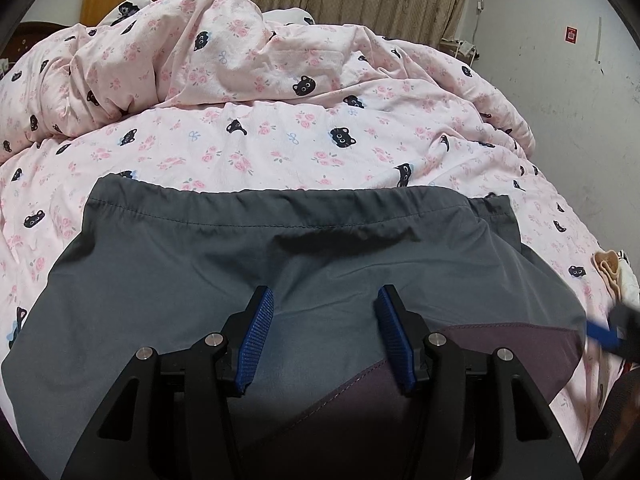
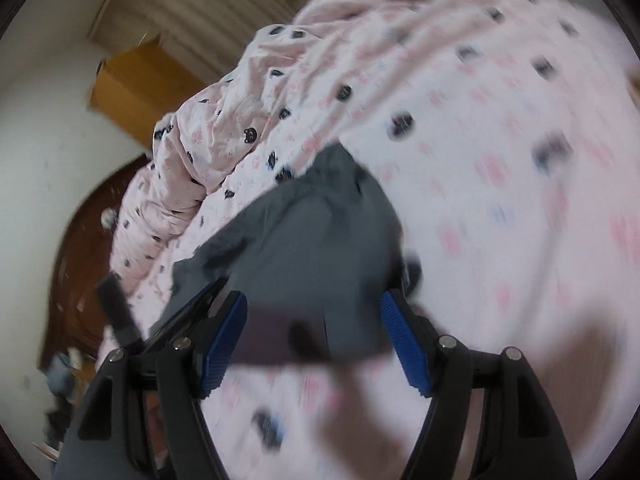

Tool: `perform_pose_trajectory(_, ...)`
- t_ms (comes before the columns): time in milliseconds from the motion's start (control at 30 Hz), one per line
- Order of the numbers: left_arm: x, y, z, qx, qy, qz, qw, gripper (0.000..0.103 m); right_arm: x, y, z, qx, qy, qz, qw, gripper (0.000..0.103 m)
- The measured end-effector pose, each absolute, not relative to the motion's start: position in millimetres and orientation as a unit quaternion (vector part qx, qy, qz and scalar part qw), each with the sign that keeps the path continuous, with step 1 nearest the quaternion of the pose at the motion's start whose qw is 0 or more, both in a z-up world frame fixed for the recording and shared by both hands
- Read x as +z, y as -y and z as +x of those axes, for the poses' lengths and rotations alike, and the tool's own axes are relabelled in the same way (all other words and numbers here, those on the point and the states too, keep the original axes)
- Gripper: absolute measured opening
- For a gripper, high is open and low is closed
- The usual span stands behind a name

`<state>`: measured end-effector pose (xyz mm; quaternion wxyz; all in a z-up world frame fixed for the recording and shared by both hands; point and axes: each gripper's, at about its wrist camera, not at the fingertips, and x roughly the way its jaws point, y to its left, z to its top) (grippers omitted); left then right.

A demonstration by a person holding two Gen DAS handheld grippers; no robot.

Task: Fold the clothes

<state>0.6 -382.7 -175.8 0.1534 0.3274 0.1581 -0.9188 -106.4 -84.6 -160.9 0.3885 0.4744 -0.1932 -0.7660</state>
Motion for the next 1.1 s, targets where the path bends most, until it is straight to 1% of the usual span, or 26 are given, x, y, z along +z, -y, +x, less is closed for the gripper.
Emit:
perform_pose_trajectory(133,-176,382,1,-0.921,-0.156,0.322,0.156,0.051,-183,79,-86,-0.731,0.238,0.497,0.403,0.072)
perform_pose_trajectory(267,-176,381,2,-0.921,-0.155,0.32,0.157,0.051,-185,95,-85,-0.728,0.258,0.476,0.422,0.072)
perform_pose_trajectory(333,-176,382,2,-0.922,-0.156,0.319,0.157,0.051,-189,104,-88,-0.727,0.279,0.47,0.415,0.072)
perform_pose_trajectory(467,-176,383,3,-0.922,-0.16,0.316,0.155,0.051,-193,123,-88,-0.734,0.289,0.464,0.402,0.073)
perform_pose_trajectory(533,-176,383,3,-0.922,-0.161,0.315,0.154,0.051,-193,130,-88,-0.739,0.293,0.46,0.396,0.077)
perform_pose_trajectory(767,-177,384,4,-0.923,-0.165,0.313,0.152,0.051,-192,157,-102,-0.738,0.324,0.46,0.372,0.076)
perform_pose_trajectory(800,-177,384,4,-0.923,-0.166,0.313,0.152,0.051,-192,159,-104,-0.736,0.331,0.461,0.368,0.074)
perform_pose_trajectory(867,-177,385,4,-0.923,-0.167,0.313,0.151,0.051,-193,163,-109,-0.734,0.339,0.465,0.362,0.065)
perform_pose_trajectory(967,-176,385,5,-0.923,-0.168,0.313,0.151,0.051,-194,168,-113,-0.737,0.329,0.472,0.355,0.046)
perform_pose_trajectory(1000,-176,385,5,-0.923,-0.168,0.313,0.15,0.051,-195,170,-114,-0.739,0.325,0.474,0.353,0.037)
perform_pose_trajectory(1033,-176,385,5,-0.922,-0.168,0.313,0.15,0.051,-193,171,-115,-0.744,0.314,0.471,0.354,0.032)
perform_pose_trajectory(1100,-176,385,4,-0.922,-0.169,0.315,0.15,0.051,-183,177,-108,-0.767,0.275,0.459,0.354,0.026)
